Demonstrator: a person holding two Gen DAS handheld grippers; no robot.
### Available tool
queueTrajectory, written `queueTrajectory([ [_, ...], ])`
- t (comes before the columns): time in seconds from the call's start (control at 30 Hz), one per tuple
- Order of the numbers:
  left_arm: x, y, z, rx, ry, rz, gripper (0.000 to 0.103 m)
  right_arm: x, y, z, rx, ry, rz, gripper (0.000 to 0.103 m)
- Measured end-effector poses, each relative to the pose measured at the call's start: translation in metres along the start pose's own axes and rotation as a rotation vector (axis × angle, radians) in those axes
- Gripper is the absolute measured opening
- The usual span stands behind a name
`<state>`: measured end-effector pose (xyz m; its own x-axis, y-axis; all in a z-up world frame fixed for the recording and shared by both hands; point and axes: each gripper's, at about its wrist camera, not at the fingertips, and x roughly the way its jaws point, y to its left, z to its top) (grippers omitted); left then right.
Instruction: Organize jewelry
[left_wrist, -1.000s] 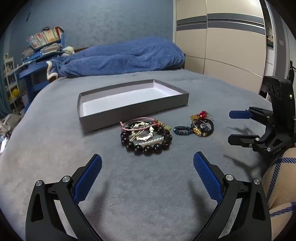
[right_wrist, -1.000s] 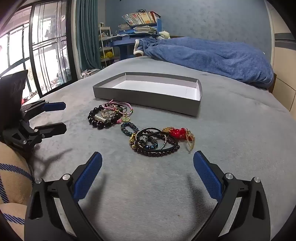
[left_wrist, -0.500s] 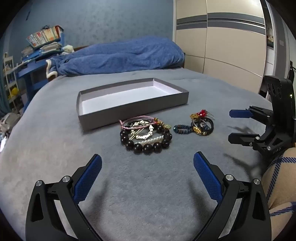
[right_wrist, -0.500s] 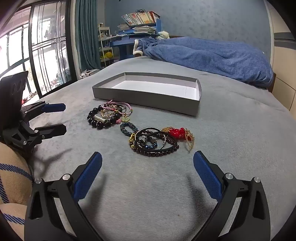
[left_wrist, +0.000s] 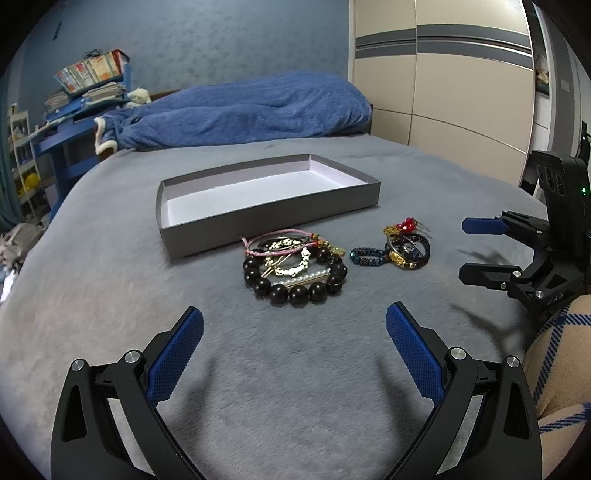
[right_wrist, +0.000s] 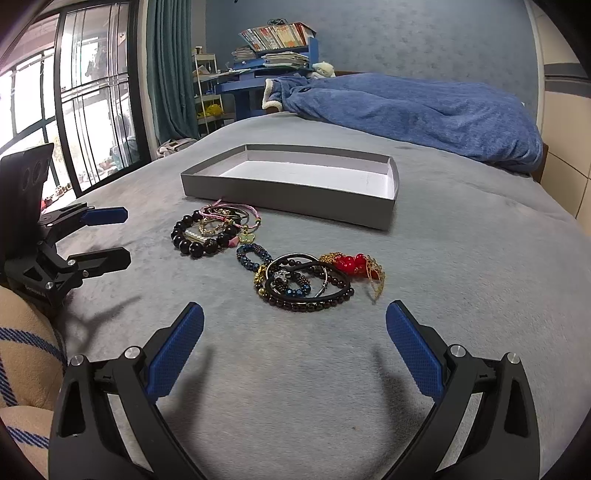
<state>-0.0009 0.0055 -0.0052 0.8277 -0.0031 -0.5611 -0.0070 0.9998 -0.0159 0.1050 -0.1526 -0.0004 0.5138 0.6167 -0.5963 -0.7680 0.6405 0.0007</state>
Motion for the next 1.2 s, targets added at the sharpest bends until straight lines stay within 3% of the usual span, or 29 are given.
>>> queueTrajectory([
  [1.2,0.0023,0.0002,-0.0012,-0.002,0.011,0.0,0.098,-0.0018,-0.0029,0.0001,0.004,-0.001,0.003,0.098],
])
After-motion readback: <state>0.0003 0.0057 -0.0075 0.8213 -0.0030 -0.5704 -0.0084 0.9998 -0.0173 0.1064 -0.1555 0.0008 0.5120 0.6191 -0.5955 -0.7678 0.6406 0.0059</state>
